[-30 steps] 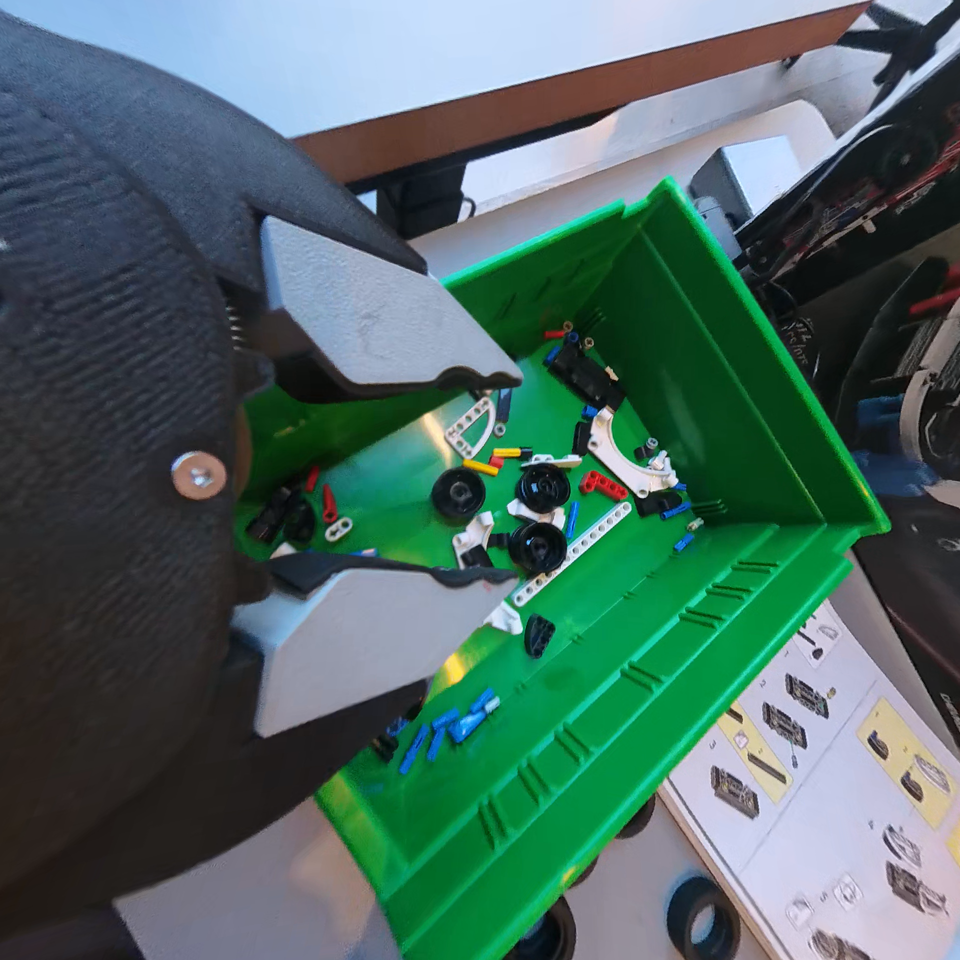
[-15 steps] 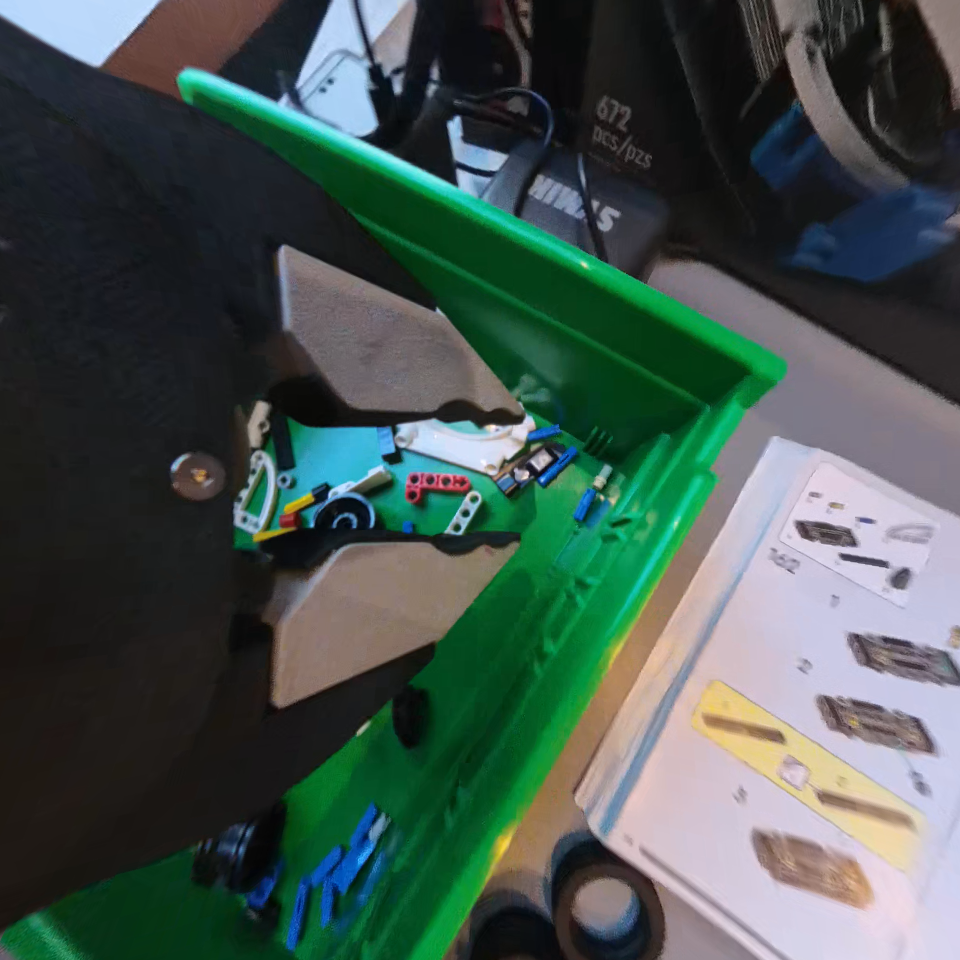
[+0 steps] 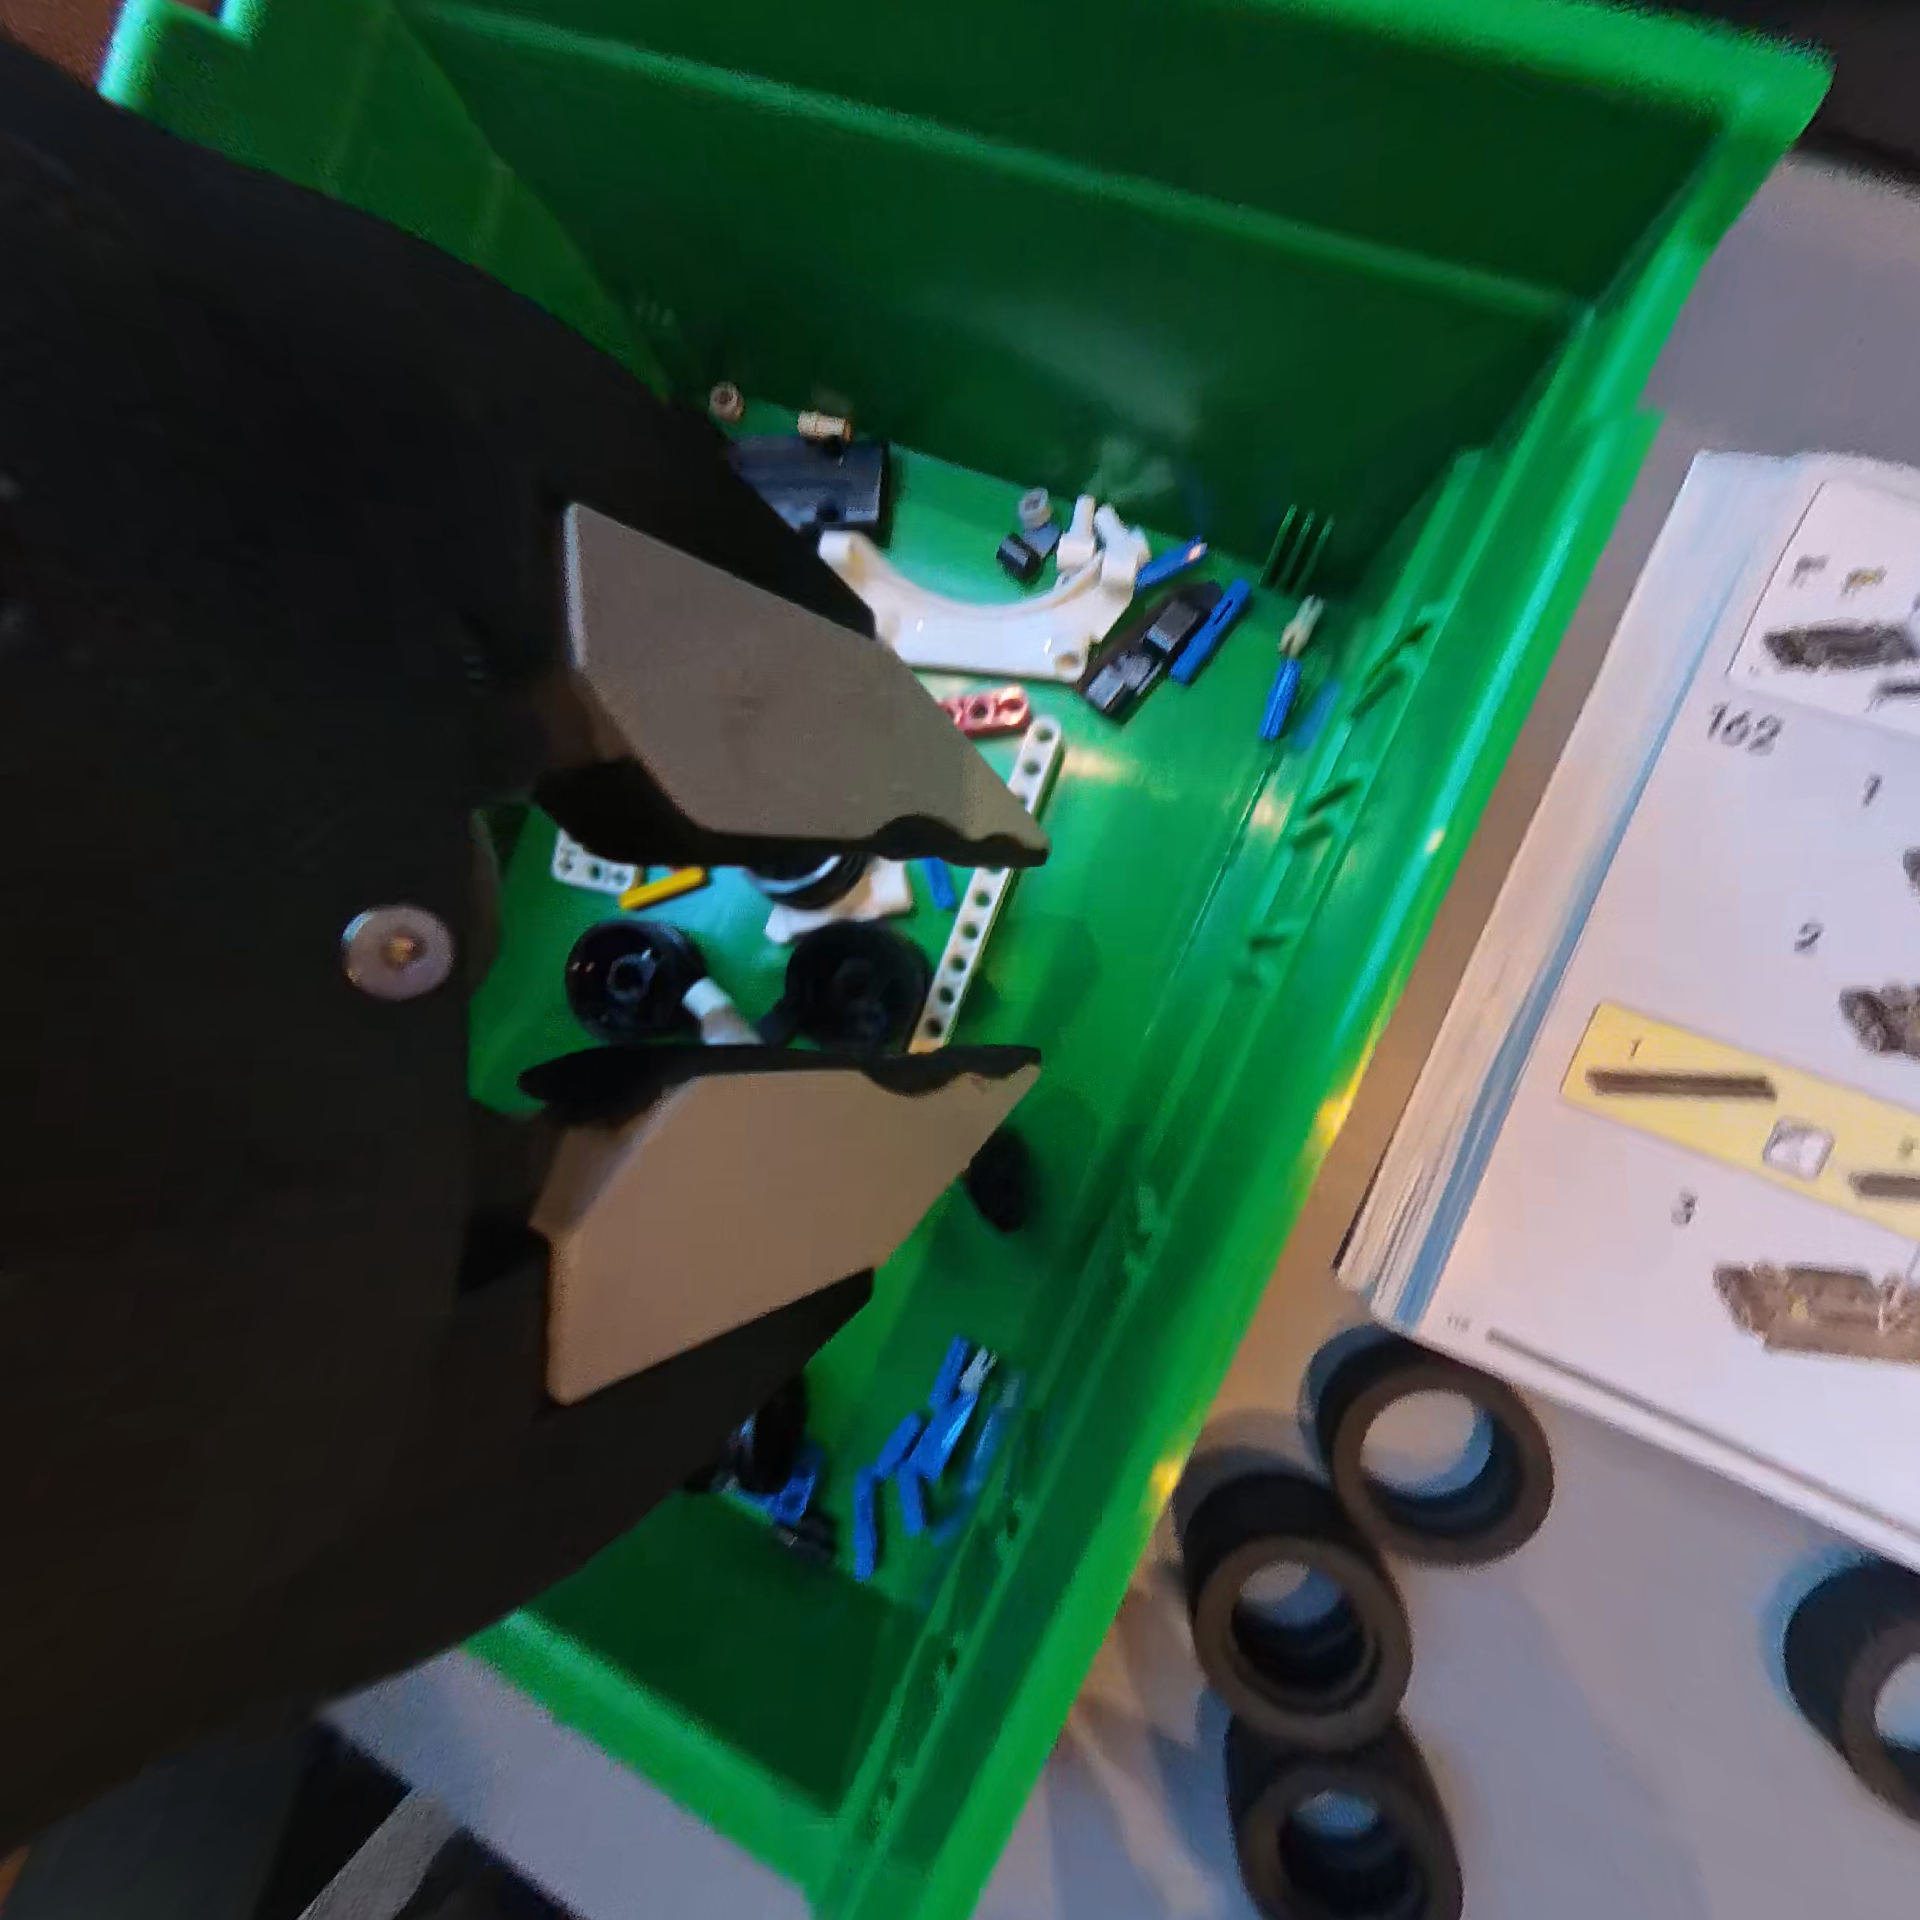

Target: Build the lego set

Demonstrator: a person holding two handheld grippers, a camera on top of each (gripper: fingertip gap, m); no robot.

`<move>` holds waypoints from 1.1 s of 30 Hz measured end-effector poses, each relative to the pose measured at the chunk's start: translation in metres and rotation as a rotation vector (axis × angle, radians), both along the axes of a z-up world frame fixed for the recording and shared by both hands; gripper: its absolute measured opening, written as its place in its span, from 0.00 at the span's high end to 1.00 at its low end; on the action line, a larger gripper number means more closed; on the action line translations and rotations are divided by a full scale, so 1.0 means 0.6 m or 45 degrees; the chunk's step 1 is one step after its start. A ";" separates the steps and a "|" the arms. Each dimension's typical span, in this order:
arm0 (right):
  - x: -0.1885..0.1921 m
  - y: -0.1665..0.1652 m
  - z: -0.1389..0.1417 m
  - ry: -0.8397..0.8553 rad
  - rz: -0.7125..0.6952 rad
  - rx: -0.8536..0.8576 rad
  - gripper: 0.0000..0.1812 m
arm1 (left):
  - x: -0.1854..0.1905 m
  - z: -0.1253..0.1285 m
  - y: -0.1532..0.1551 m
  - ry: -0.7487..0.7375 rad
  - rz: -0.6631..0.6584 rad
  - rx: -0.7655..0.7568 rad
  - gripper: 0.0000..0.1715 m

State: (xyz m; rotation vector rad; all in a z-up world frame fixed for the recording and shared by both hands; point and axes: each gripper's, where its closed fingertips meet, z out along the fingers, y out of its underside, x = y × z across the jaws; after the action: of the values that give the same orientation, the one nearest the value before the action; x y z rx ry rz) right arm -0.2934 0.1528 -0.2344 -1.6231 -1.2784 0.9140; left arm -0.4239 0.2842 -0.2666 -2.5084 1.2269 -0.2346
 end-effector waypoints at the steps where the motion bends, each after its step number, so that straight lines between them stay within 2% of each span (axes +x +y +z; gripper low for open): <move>1: -0.002 0.000 -0.002 0.001 0.004 -0.013 0.97 | 0.001 -0.001 -0.010 0.000 -0.009 -0.024 0.81; 5: -0.006 -0.003 -0.004 0.006 0.014 -0.027 0.97 | 0.000 -0.013 -0.042 0.041 -0.047 -0.092 0.81; 12: 0.000 0.000 -0.010 0.000 -0.001 -0.038 0.97 | -0.027 -0.022 -0.146 0.093 -0.182 -0.394 0.79; 16: -0.001 0.003 -0.008 0.015 0.006 -0.050 0.97 | -0.060 -0.024 -0.169 0.211 -0.174 -0.394 0.77; 21: -0.002 0.001 -0.013 0.012 0.019 -0.065 0.97 | -0.161 -0.057 -0.144 0.697 -0.059 -0.271 0.78; 22: -0.002 0.000 -0.013 0.013 0.020 -0.064 0.97 | -0.160 -0.052 -0.134 0.704 -0.051 -0.215 0.79; 24: -0.001 0.000 -0.013 0.014 0.018 -0.061 0.97 | -0.147 -0.034 -0.113 0.644 -0.054 -0.110 0.84; 27: 0.000 0.001 -0.011 0.023 0.013 -0.063 0.97 | -0.123 0.002 -0.074 0.494 0.008 0.009 0.83; 30: 0.001 0.003 -0.014 0.025 0.005 -0.060 0.97 | -0.081 0.044 -0.005 0.265 0.078 0.225 0.82; 33: 0.002 0.004 -0.013 0.033 -0.004 -0.043 0.97 | -0.056 0.065 0.048 0.107 0.167 0.328 0.82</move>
State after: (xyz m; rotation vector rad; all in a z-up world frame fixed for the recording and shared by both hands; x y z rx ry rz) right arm -0.2919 0.1549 -0.2425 -1.6341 -1.2487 0.9563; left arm -0.4574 0.3130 -0.2277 -2.3803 1.0433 0.0587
